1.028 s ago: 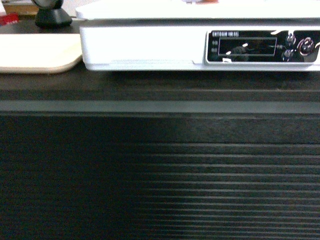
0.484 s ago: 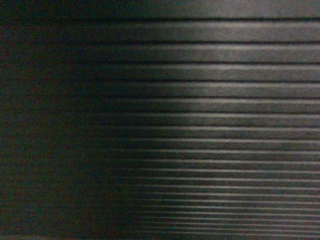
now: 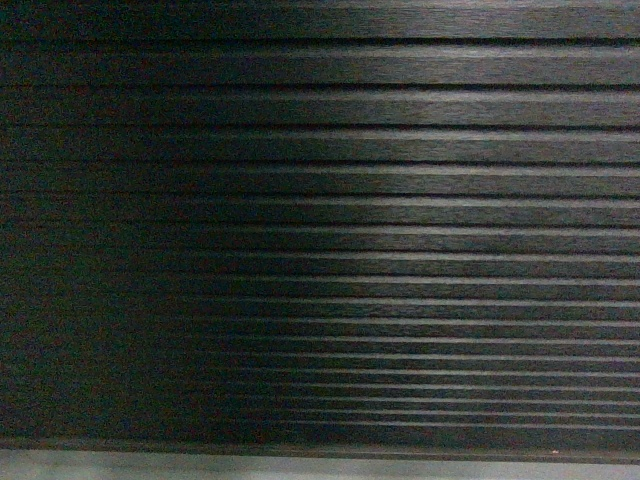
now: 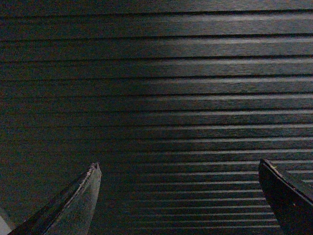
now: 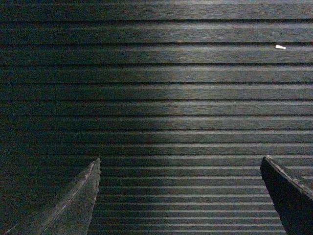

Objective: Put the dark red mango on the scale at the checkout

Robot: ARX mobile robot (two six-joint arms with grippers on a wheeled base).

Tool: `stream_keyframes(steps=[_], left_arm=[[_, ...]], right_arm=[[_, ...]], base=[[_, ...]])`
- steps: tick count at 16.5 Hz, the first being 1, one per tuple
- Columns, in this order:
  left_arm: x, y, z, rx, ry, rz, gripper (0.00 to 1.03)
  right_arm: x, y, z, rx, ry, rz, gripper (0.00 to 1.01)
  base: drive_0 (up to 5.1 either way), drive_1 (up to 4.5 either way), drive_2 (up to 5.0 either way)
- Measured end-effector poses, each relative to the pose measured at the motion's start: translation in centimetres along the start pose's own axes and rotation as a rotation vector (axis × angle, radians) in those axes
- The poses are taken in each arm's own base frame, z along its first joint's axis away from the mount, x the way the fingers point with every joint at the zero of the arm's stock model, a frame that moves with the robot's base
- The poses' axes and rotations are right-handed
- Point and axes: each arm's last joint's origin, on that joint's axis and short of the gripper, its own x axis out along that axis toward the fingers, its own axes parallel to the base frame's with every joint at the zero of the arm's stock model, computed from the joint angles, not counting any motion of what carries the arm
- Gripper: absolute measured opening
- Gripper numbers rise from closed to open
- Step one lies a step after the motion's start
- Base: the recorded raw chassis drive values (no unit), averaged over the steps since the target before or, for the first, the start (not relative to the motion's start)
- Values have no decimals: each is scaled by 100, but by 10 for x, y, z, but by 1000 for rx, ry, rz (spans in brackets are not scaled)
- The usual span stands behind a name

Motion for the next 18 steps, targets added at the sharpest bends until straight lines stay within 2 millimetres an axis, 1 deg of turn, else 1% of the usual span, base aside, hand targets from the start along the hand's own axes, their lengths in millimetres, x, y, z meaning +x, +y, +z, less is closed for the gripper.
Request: stream_keyframes(steps=[18], left_arm=[[0,0,0,0,0,0,98]], right_arm=[[0,0,0,0,0,0,98]], base=[[0,0,0]])
